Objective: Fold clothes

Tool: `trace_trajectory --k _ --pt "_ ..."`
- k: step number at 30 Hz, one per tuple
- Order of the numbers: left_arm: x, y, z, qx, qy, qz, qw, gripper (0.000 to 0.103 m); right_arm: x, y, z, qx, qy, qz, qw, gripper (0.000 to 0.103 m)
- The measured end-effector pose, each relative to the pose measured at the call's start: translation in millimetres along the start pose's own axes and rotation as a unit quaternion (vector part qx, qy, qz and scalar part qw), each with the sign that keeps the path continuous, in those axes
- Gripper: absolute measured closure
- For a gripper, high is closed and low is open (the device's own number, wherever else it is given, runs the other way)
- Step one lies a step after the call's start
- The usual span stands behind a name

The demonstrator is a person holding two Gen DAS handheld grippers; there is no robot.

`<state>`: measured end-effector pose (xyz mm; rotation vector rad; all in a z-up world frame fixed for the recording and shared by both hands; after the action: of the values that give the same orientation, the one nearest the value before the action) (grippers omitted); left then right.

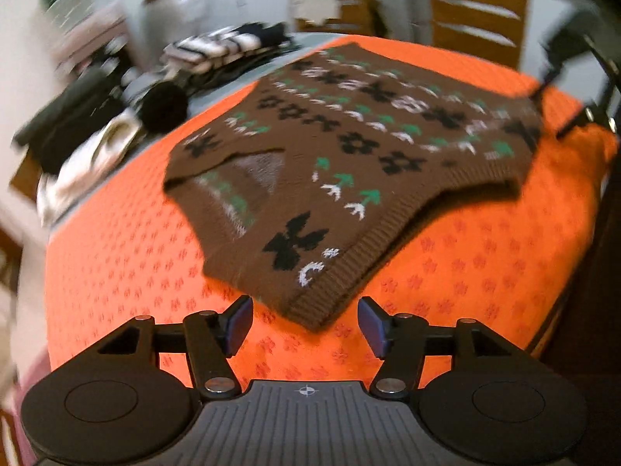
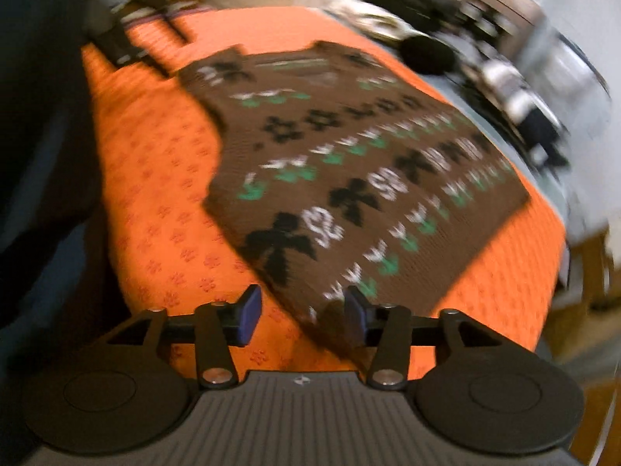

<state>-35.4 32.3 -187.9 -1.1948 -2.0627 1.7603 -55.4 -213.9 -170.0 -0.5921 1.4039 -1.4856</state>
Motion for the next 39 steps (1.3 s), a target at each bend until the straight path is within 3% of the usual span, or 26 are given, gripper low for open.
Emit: trace_trajectory --k 5,8,10,12,14,15,16,18,21,27,33,37,39 --pt "2 16 9 -0.024 0.114 0.000 0.9932 0.041 -4 12 -14 0.011 -0.095 -0.016 0.995 0.041" --pt "0 22 11 -0.033 0.160 0.012 0.9864 0.041 -6 19 -19 0.017 -0.138 -0.025 0.990 0.048" --pt "-2 24 13 -0.034 0.187 0.022 0.9815 0.041 -8 21 -18 0.023 -0.149 -0.025 0.988 0.067" --pt "-4 25 15 -0.034 0.215 0.029 0.9756 0.041 -10 21 -14 0.022 -0.146 -0.026 0.989 0.079" --pt "-4 26 20 -0.030 0.245 0.034 0.9684 0.054 -12 18 -8 0.016 -0.134 -0.025 0.991 0.088" --pt "-3 26 23 -0.016 0.259 0.029 0.9653 0.081 -13 17 -6 0.013 -0.127 -0.024 0.991 0.090" --pt "-2 26 26 -0.006 0.269 0.026 0.9628 0.093 -13 15 -4 0.011 -0.123 -0.022 0.992 0.091" --pt "-4 22 24 -0.003 0.256 0.035 0.9660 0.094 -14 10 0 0.009 -0.116 -0.019 0.993 0.091" --pt "-8 11 14 0.017 0.207 0.037 0.9774 0.096 -14 -1 5 0.007 -0.107 -0.012 0.994 0.092" --pt "-14 -9 -1 0.083 0.123 0.025 0.9887 0.098 -14 -30 13 -0.016 -0.083 -0.009 0.996 0.093" --pt "-26 -18 -18 0.139 0.037 0.020 0.9894 0.097 -8 -47 21 -0.063 -0.054 -0.020 0.996 0.093" --pt "-36 -24 -30 0.173 -0.018 0.018 0.9846 0.097 -20 -44 46 -0.019 -0.051 -0.007 0.999 0.092" --pt "-47 -20 -41 0.168 -0.031 0.020 0.9850 0.097 -29 -40 63 0.001 -0.049 -0.002 0.999 0.093"
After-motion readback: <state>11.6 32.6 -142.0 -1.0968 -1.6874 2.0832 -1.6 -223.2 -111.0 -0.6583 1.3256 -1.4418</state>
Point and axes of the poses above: each gripper's, at about its wrist camera, not at the fingertips, and y roughly the way its jaws point, z to its right, x to its underside, the point moved 10 cm from there along y, roughly the way its jaws point, and after that the axes turned 15 degrees about -z, right-handed, at the moved point
